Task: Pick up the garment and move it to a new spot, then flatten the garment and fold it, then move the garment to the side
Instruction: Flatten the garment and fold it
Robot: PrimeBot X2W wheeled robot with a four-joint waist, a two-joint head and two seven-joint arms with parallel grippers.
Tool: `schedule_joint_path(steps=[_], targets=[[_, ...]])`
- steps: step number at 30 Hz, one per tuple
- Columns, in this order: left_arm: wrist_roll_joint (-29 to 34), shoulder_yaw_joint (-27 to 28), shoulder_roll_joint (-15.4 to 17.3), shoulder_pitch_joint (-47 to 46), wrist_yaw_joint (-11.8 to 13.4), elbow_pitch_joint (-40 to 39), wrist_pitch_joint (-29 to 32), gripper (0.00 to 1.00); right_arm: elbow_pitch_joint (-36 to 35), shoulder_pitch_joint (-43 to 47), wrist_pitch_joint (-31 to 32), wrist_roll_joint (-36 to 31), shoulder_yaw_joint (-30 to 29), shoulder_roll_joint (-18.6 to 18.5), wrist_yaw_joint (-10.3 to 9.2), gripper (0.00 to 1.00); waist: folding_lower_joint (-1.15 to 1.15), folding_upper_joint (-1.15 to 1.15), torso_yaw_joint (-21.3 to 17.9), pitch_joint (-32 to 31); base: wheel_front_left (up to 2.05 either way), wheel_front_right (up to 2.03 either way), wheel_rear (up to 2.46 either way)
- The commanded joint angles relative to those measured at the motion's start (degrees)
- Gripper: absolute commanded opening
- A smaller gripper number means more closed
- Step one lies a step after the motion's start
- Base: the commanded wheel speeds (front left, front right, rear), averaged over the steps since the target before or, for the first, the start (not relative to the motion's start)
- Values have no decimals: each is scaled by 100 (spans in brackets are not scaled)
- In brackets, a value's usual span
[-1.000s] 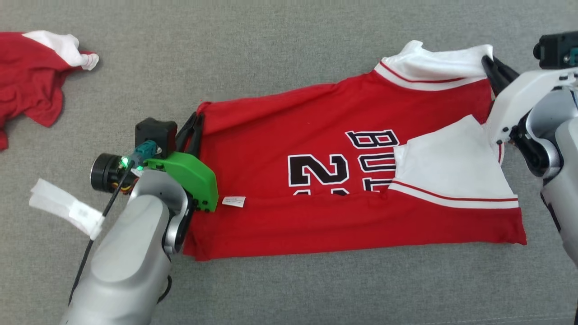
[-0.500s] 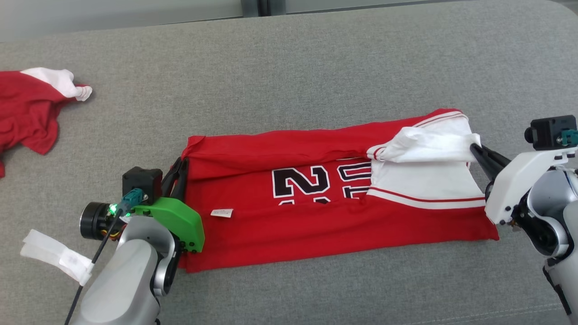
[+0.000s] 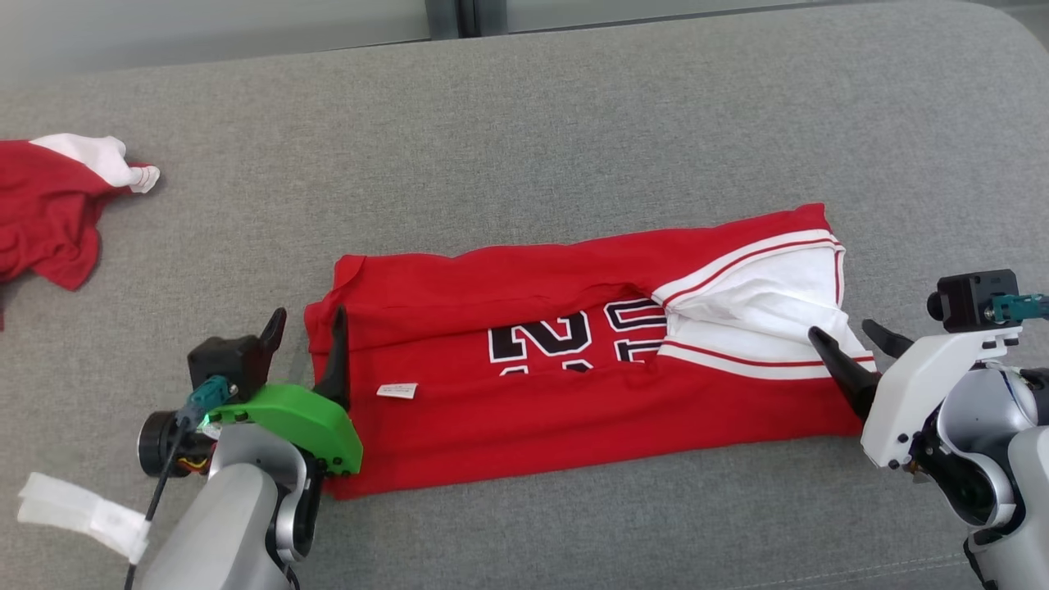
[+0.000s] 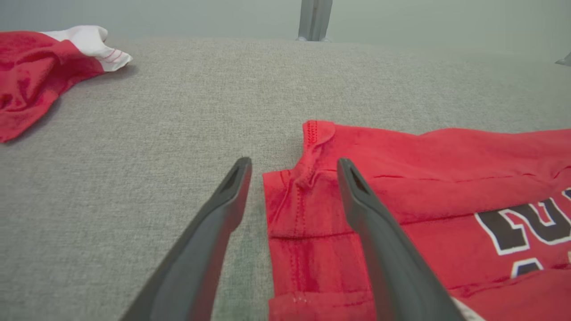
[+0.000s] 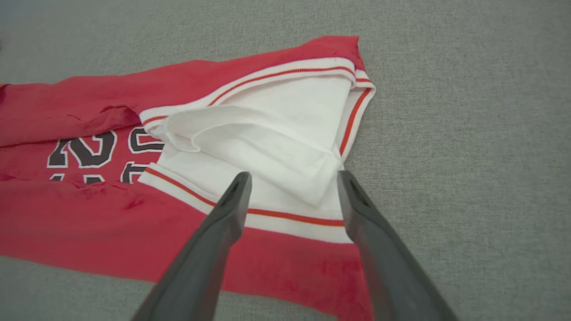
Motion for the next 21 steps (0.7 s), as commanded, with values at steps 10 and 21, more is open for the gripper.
schedule_joint_path(steps=[10, 21], targets=[[251, 1131, -253, 804, -299, -1273, -696, 100, -245, 157, 144, -296, -802, 384, -8, 100, 0, 0, 130, -227, 0, 0, 0], [1213, 2390, -908, 1616, -1074, -2200, -693, 100, 657, -525, 398, -915, -1609, 1089, -7, 100, 0, 0, 246, -107, 0, 0, 0]])
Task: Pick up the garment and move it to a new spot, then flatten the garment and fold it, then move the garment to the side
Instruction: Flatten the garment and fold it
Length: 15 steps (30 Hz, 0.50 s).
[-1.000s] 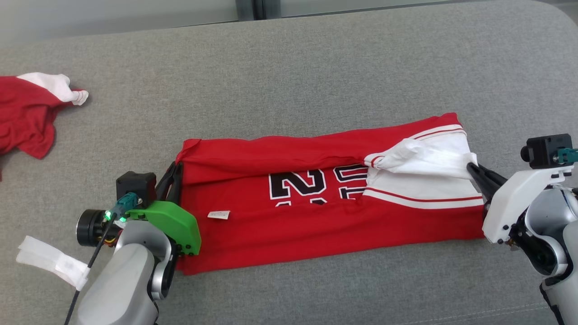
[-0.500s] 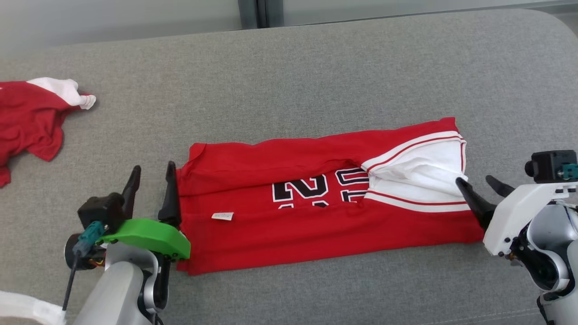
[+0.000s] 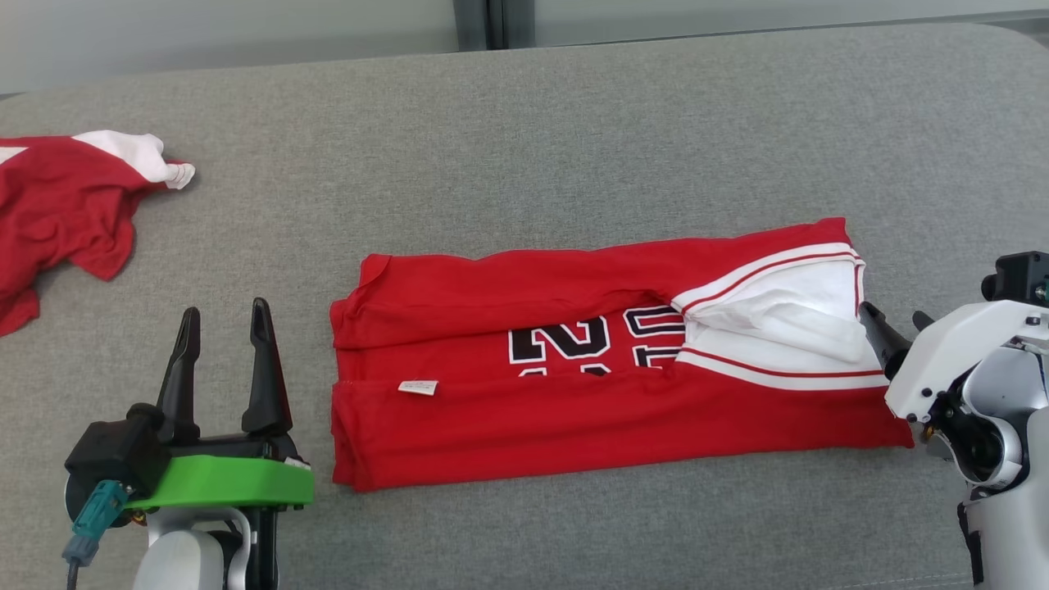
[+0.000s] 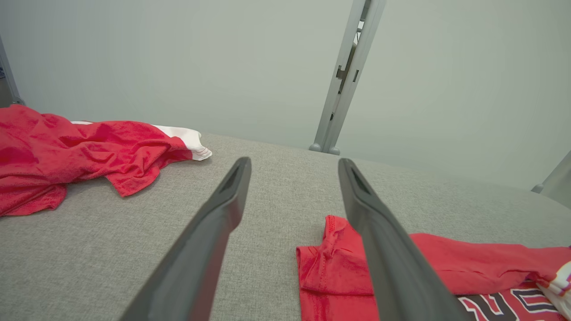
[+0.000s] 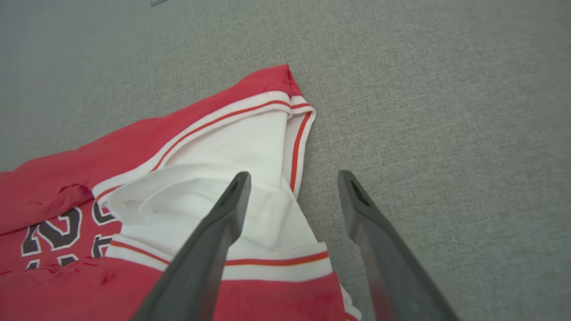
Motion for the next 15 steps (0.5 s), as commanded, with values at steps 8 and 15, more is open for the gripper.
schedule_joint_path(steps=[8, 15], targets=[[256, 288, -150, 127, -242, 4, 0, 100, 915, -495, -27, -353, -227, 226, -3, 100, 0, 0, 250, 128, 0, 0, 0], [342, 285, -187, 93, -304, 63, -1, 100, 1620, -632, 27, -620, -337, 363, -3, 100, 0, 0, 402, 133, 0, 0, 0]])
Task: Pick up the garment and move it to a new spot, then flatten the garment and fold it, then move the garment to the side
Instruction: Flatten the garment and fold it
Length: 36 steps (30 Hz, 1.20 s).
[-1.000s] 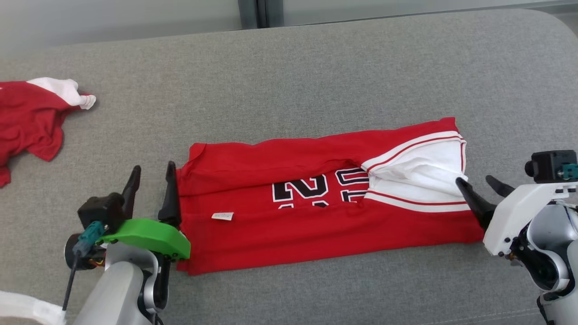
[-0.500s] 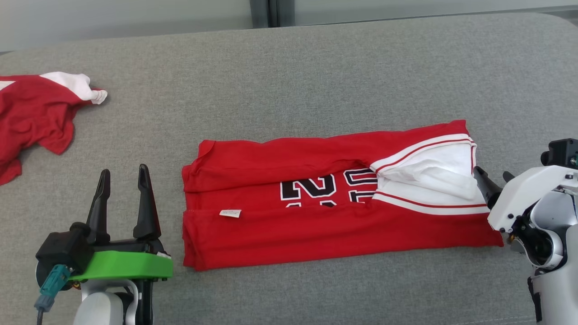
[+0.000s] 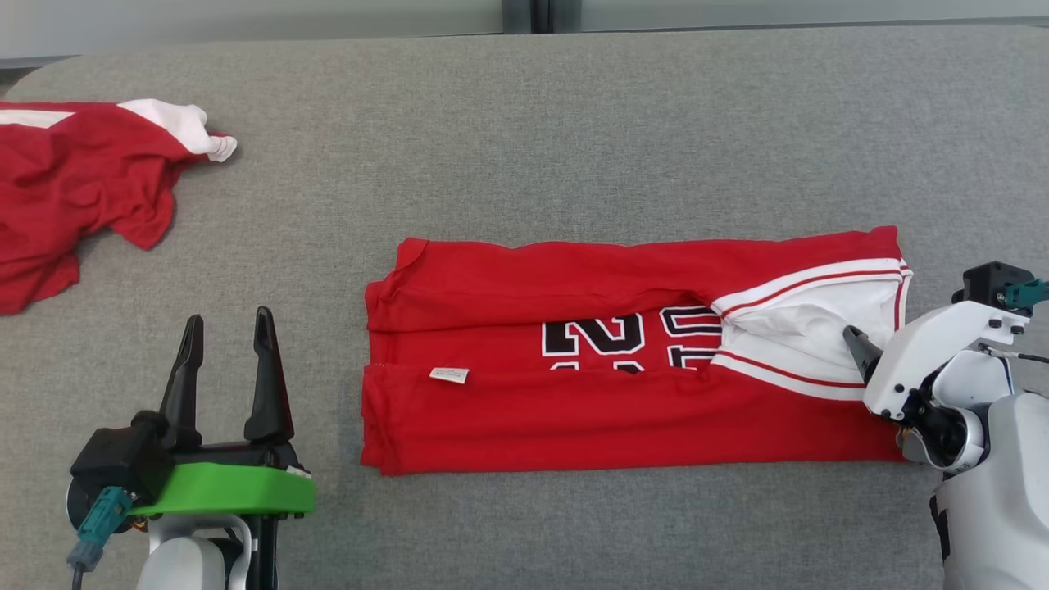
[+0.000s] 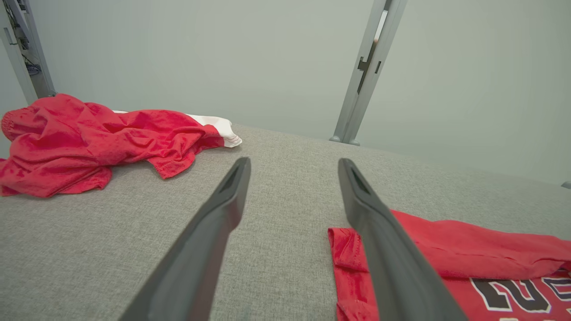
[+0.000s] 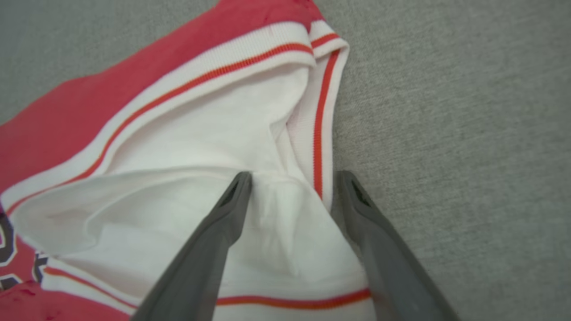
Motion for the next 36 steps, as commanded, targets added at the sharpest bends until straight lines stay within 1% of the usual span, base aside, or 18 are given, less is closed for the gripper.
schedule_joint_path(steps=[1, 2, 3, 5, 8, 14, 18, 23, 25, 28, 30, 33, 36], targets=[[31, 8, -2, 31, -20, 3, 0, 100, 162, 17, 78, 25, 27, 74, -1, 100, 0, 0, 37, -7, 0, 0, 0], [33, 7, -4, 46, -27, 12, 0, 100, 235, 16, 94, 43, 72, 106, 0, 100, 0, 0, 46, -13, 0, 0, 0], [15, 2, -5, 61, -33, 17, -1, 100, 284, 17, 79, 46, 100, 128, 1, 46, 0, 0, 49, -21, 0, 0, 0], [-21, -12, -7, 97, -38, 38, 0, 100, 337, 14, 15, 18, 147, 148, 2, 0, 0, 0, 46, -35, 0, 0, 0], [-36, 0, -6, 121, -44, 50, 0, 100, 332, 4, -150, -58, 98, 98, -1, 0, 0, 0, 19, -80, 0, 0, 0], [-50, 14, -6, 205, -46, 68, 0, 100, 66, 50, -478, -278, -230, -233, -6, 0, 0, 0, -86, -235, 0, 0, 0], [-42, -3, -5, 241, -47, 45, 0, 100, -201, 167, -495, -517, -531, -445, -5, 0, 0, 0, -165, -316, 0, 0, 0], [-50, -22, -5, 298, -52, 59, 0, 100, -641, 270, -461, -977, -892, -721, -5, 0, 0, 0, -243, -407, 0, 0, 0], [-70, -31, -5, 311, -53, 48, 0, 100, -810, 286, -503, -1115, -875, -743, -5, 0, 0, 0, -277, -431, 0, 0, 0], [-59, -41, -4, 324, -55, 46, 0, 100, -1077, 326, -435, -1153, -681, -595, -4, 0, 0, 0, -308, -456, 0, 0, 0], [-64, -54, -4, 301, -56, 50, 0, 100, -1241, 377, -386, -1108, -423, -537, -4, 0, 0, 0, -312, -463, 0, 0, 0], [-38, -74, -4, 255, -57, 52, 0, 100, -1480, 471, -371, -998, 145, -335, -2, 0, 0, 0, -306, -468, 0, 0, 0], [-12, -108, -4, 250, -59, 47, 0, 100, -1659, 554, -312, -897, 665, -246, -4, 0, 0, 0, -295, -452, 0, 0, 0]])
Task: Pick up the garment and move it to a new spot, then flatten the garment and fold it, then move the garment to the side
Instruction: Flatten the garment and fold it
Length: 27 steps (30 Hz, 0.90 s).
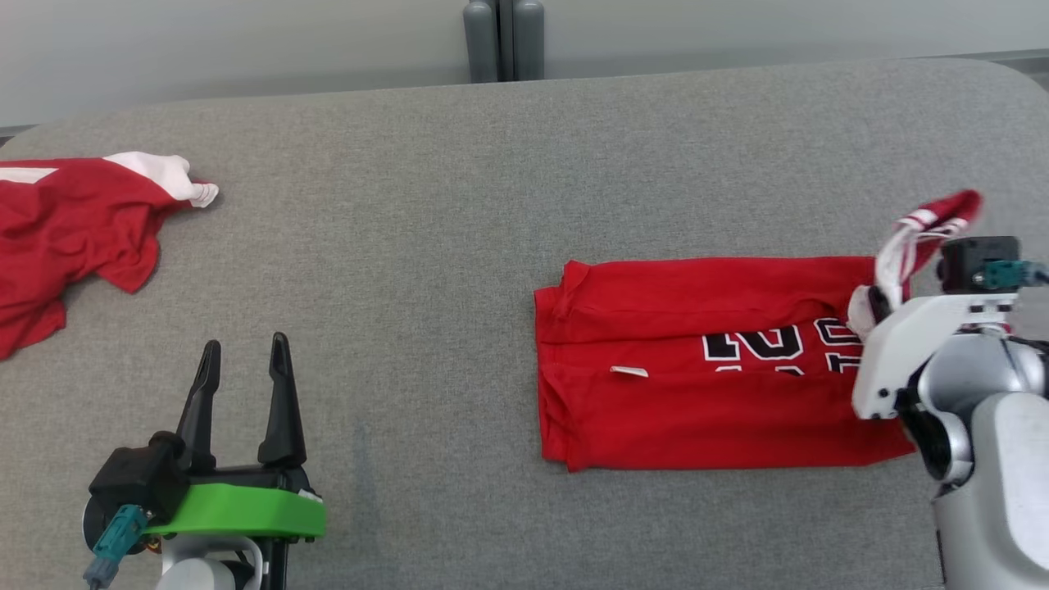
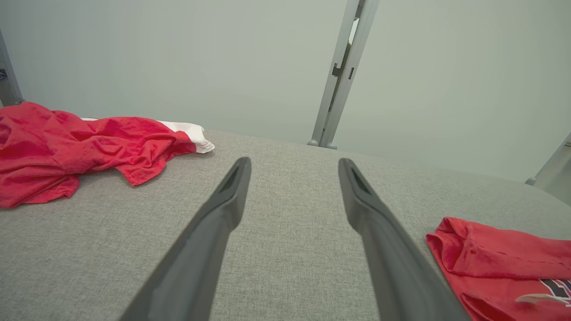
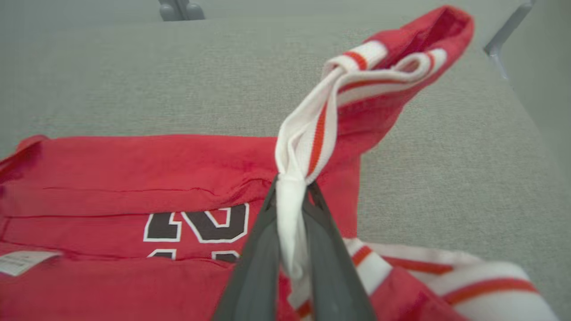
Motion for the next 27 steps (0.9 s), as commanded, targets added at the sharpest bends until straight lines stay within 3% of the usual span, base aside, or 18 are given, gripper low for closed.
schedule_joint_path(steps=[1, 14, 27], targets=[[15, -15, 6, 9, -20, 0, 0, 100, -58, 76, 54, 94, 186, 10, -7, 0, 0, 0, 17, 16, 0, 0, 0], [-42, -98, 6, -205, -23, 28, 1, 100, 520, -603, 364, 416, 2149, 329, -6, 0, 0, 0, 275, 246, 0, 0, 0], [-169, -184, 6, -226, -8, 50, 1, 100, 1349, -1113, 68, 936, 3054, 375, -5, 0, 0, 0, 562, 290, 0, 0, 0]])
